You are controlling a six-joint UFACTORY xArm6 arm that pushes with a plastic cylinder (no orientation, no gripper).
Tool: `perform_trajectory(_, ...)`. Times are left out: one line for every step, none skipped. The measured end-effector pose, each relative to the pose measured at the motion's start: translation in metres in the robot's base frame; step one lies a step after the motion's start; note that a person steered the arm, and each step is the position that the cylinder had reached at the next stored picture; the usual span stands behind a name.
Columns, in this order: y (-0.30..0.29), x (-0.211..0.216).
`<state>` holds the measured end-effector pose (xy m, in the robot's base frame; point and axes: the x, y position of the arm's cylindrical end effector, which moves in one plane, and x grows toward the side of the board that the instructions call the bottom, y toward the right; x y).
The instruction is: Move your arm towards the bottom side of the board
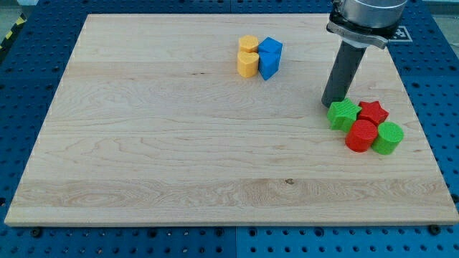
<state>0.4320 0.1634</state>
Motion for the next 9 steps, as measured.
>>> perform_trajectory(0.000,0.000)
perform_trajectory(0.000,0.001)
perform_trajectory(0.000,0.001)
perform_trajectory(0.000,0.001)
perform_trajectory(-0.009,-0.016)
perform_trajectory(-0.034,0.000)
perform_trajectory(-0.049,0.043)
perform_trajectory(-0.053,0.093)
perform_trajectory(-0.045,0.139)
